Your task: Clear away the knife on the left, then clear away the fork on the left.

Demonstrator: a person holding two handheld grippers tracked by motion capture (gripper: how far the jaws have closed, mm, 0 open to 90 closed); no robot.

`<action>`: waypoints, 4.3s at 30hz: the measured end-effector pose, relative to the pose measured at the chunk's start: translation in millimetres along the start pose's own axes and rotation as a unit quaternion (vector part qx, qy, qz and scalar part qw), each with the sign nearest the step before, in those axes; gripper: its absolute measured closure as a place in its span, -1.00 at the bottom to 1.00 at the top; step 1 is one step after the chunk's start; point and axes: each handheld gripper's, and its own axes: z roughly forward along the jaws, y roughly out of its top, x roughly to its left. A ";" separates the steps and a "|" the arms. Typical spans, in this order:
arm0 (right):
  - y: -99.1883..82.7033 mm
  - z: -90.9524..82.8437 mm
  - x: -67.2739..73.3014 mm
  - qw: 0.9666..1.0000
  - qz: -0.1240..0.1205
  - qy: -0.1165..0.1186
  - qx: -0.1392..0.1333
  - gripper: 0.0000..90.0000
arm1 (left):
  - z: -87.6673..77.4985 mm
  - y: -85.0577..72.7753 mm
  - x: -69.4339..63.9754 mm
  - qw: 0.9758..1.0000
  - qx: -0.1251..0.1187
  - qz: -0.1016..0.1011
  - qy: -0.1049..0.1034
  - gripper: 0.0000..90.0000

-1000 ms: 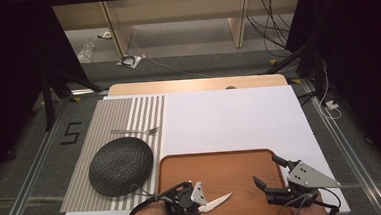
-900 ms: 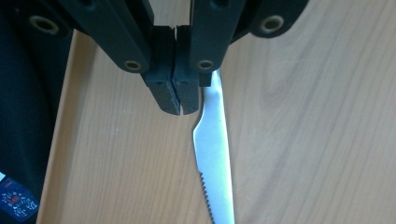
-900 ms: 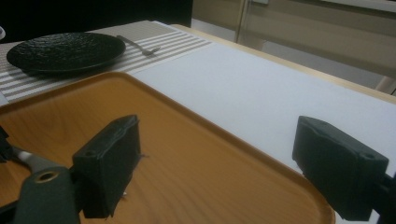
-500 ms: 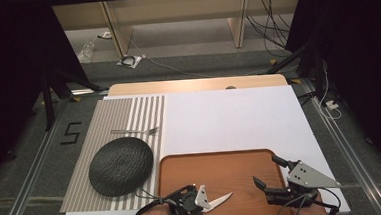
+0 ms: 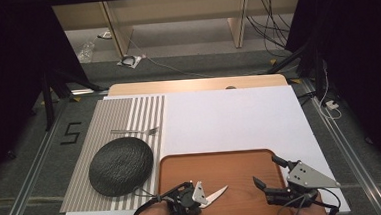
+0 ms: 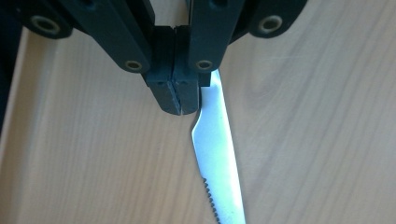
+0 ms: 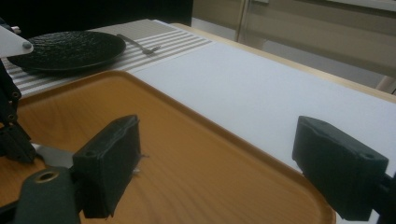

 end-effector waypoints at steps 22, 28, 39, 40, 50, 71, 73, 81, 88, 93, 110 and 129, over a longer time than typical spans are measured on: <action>-0.1 0.0 0.0 1.000 0.000 -0.001 0.000 -0.64 | -6.0 -10.8 19.5 0.999 -0.001 -0.026 0.036 0.99; -0.2 0.0 0.0 1.000 0.000 -0.001 0.000 -0.64 | -8.4 -15.4 25.8 0.998 0.000 -0.035 0.046 0.99; -0.3 0.0 -0.1 1.000 0.000 -0.001 0.001 -0.64 | -13.3 -25.2 36.5 0.997 -0.001 -0.053 0.054 0.99; -0.3 -0.1 -0.1 1.000 0.000 -0.001 0.001 -0.64 | -13.9 -26.1 37.6 0.997 0.001 -0.054 0.054 0.99; -0.3 -0.2 -0.2 1.000 0.000 -0.001 0.005 -0.64 | -18.3 -35.2 43.5 0.996 0.002 -0.072 0.059 0.99; -0.4 -0.1 -0.2 1.000 -0.001 -0.001 0.001 -0.64 | -25.4 -48.5 52.5 0.992 0.013 -0.097 0.084 0.99; -0.4 0.2 -0.1 1.000 0.000 0.000 0.001 -0.64 | -25.5 -48.6 52.8 0.991 0.011 -0.099 0.084 0.99; -0.4 -0.1 -0.3 1.000 0.000 -0.001 0.001 -0.64 | -34.3 -46.3 54.0 0.991 -0.020 -0.111 0.078 0.62; -0.6 0.0 -0.6 1.000 0.002 0.000 -0.001 -0.64 | -40.4 -44.0 57.4 0.986 -0.046 -0.130 0.088 0.04; -0.6 0.1 -1.2 1.000 0.006 0.000 -0.001 -0.64 | -46.4 -44.6 60.8 0.983 -0.068 -0.143 0.097 -0.20; -1.6 -1.0 -4.7 1.000 0.012 0.002 -0.009 -0.64 | -69.5 -54.2 76.3 0.968 -0.131 -0.165 0.134 -0.46; -1.3 -1.4 -4.8 1.000 0.014 0.003 -0.011 -0.64 | -91.1 -75.3 97.4 0.950 -0.165 -0.198 0.175 -0.49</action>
